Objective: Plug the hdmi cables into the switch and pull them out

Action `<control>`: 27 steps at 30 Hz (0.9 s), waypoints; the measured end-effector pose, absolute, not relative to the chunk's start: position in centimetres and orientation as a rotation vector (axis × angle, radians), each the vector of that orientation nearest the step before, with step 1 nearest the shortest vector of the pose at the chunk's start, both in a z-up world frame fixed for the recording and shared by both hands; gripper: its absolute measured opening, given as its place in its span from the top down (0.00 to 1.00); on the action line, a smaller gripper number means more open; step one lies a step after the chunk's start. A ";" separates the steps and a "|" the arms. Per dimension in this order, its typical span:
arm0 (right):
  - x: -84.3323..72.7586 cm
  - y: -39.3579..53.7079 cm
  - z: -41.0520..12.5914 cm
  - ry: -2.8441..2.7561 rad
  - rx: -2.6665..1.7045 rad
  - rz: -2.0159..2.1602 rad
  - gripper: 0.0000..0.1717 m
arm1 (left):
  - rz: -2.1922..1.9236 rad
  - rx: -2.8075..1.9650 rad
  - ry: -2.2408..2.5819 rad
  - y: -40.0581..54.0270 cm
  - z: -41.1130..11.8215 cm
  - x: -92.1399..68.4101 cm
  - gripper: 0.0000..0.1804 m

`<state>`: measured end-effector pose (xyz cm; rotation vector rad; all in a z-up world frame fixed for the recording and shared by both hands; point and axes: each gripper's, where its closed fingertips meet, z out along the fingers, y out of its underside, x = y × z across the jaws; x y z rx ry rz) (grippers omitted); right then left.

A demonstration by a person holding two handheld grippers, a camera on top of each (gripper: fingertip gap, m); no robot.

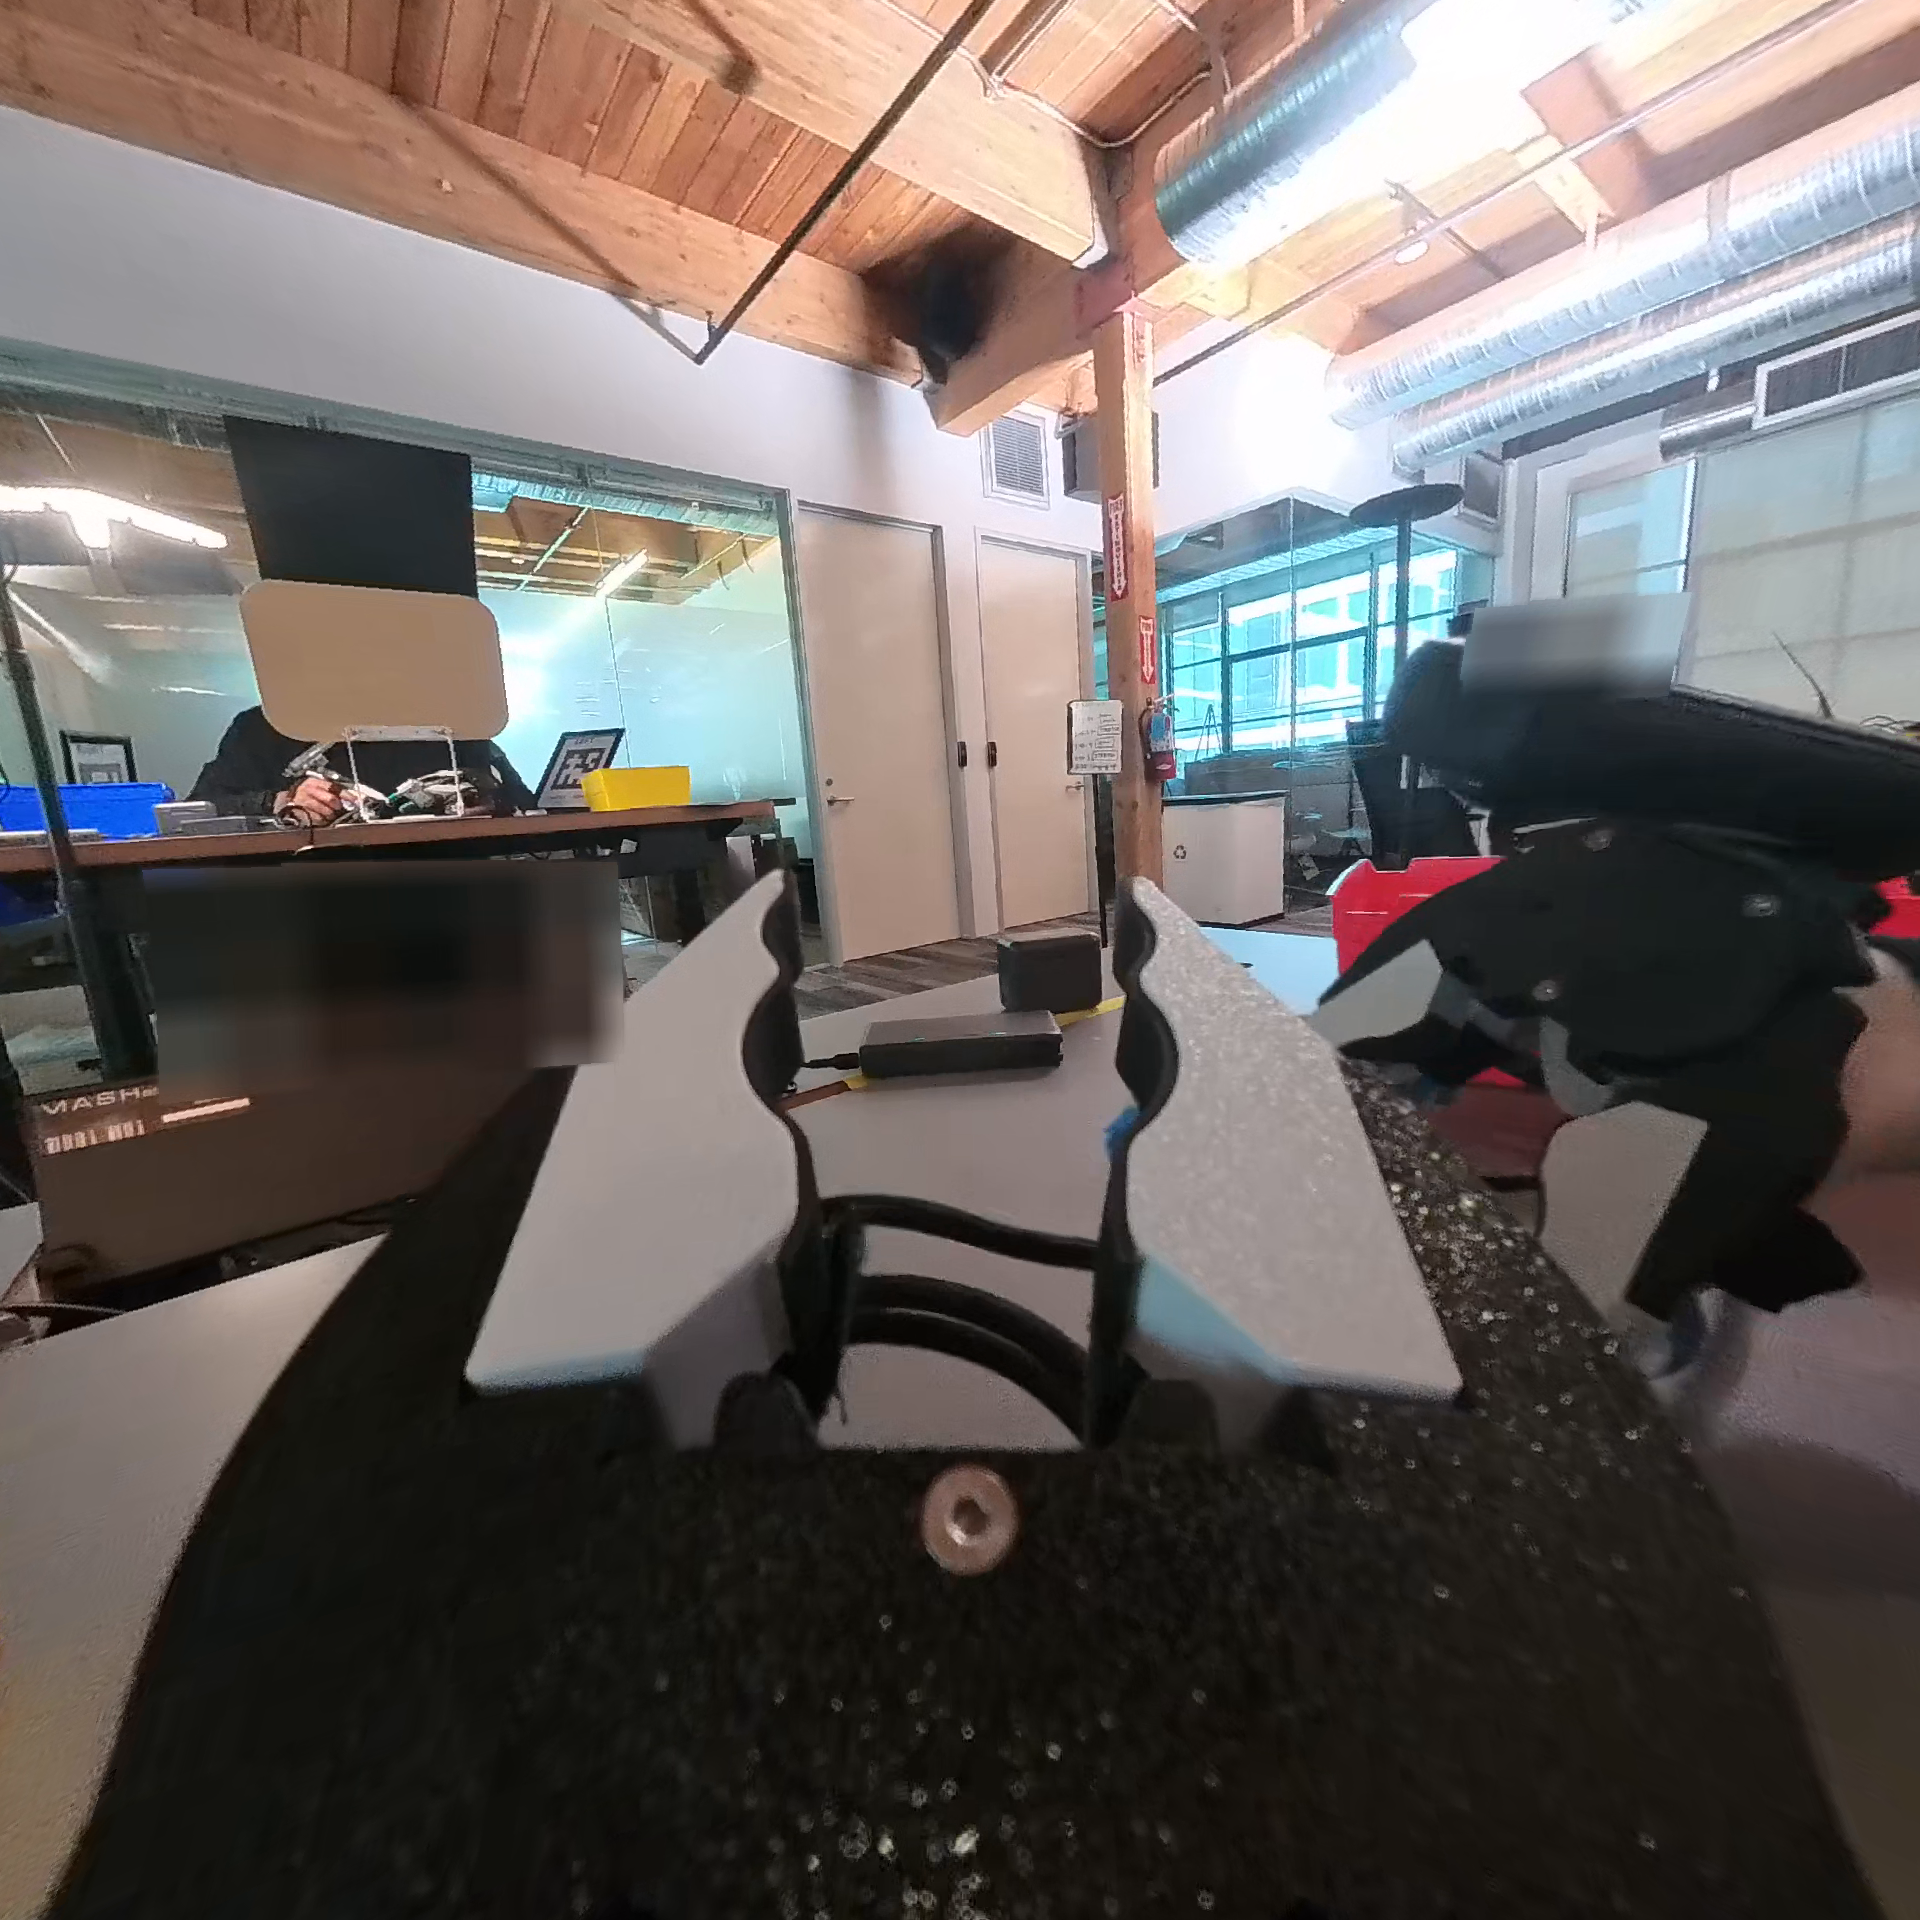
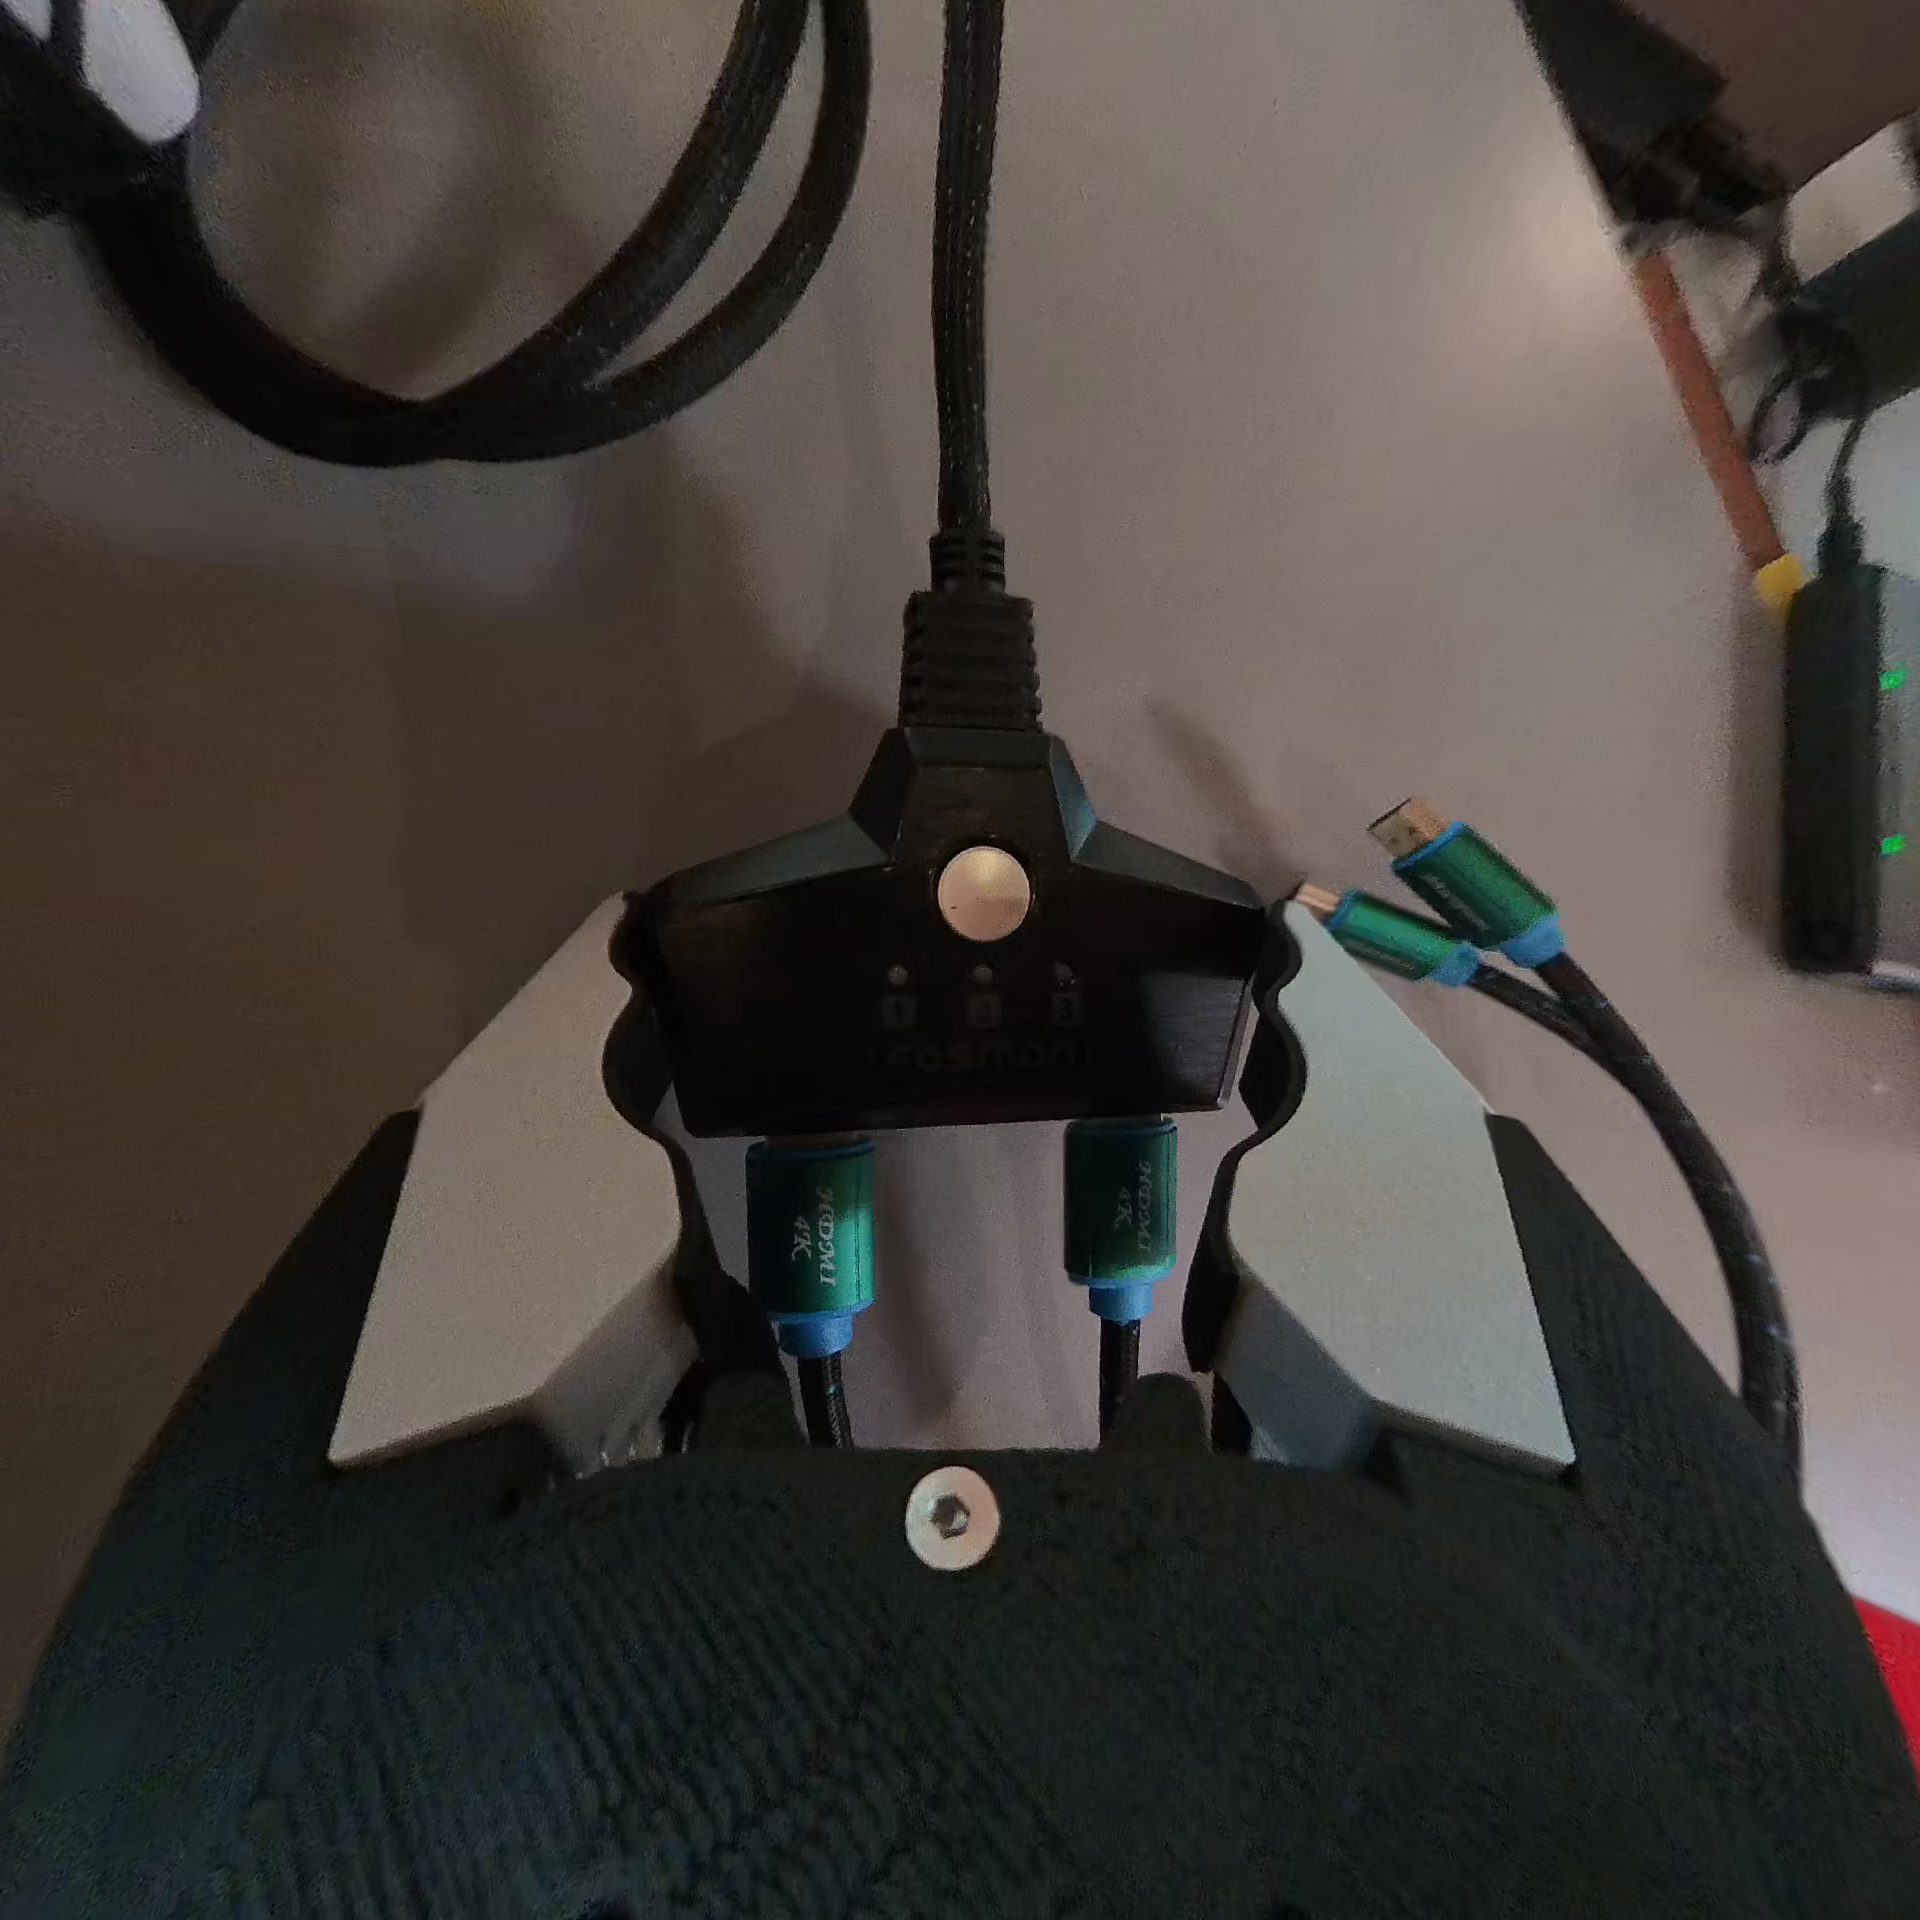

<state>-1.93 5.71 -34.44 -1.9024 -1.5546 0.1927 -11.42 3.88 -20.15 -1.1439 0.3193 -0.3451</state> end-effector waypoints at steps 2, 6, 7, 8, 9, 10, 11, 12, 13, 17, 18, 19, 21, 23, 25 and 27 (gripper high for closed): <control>-1.1 5.1 -35.1 -1.561 -1.982 0.255 0.34 | -0.344 -1.143 0.324 3.8 -20.1 -11.3 0.68; -0.7 4.8 -34.3 -1.577 -2.022 0.378 0.40 | -0.334 -1.128 0.326 3.6 -19.9 -11.3 0.68; -1.1 5.2 -33.4 -1.574 -1.997 0.378 0.40 | -0.332 -1.128 0.322 3.6 -19.9 -11.4 0.68; -1.5 5.5 -32.7 -1.576 -1.981 0.375 0.40 | -0.333 -1.127 0.316 3.6 -19.9 -11.5 0.68; -1.9 5.8 -32.4 -1.590 -1.981 0.362 0.40 | -0.337 -1.127 0.312 3.6 -19.9 -11.5 0.68; -2.2 5.9 -32.5 -1.619 -1.999 0.341 0.43 | -0.341 -1.129 0.306 3.7 -19.9 -11.6 0.68; -2.5 6.1 -33.0 -1.648 -2.023 0.312 0.46 | -0.344 -1.131 0.302 3.7 -19.9 -11.7 0.68; -2.7 6.4 -33.6 -1.674 -2.051 0.274 0.51 | -0.345 -1.132 0.299 3.8 -19.9 -11.7 0.68; -2.9 6.7 -34.3 -1.696 -2.080 0.231 0.61 | -0.347 -1.131 0.298 3.7 -19.9 -11.8 0.69; -3.8 7.1 -35.7 -1.733 -2.163 0.208 0.80 | -0.339 -1.124 0.309 3.5 -19.8 -11.5 0.69; -4.0 6.9 -35.8 -1.748 -2.174 0.231 0.85 | -0.348 -1.124 0.310 3.4 -19.9 -11.2 0.69; -4.1 6.8 -35.9 -1.754 -2.176 0.240 0.87 | -0.358 -1.121 0.313 3.3 -19.9 -10.9 0.69; -4.0 6.8 -35.8 -1.794 -2.128 0.190 0.87 | -0.353 -1.115 0.343 3.0 -19.9 -10.2 0.69; -3.8 7.2 -34.9 -1.769 -2.032 0.117 0.88 | -0.322 -1.094 0.376 2.6 -19.6 -9.7 0.69; -3.7 7.8 -32.5 -1.648 -1.942 0.128 0.88 | -0.320 -1.084 0.385 2.1 -19.4 -9.3 0.70; -3.1 8.6 -28.6 -1.473 -1.849 0.176 0.88 | -0.409 -1.117 0.413 1.2 -19.7 -7.6 0.73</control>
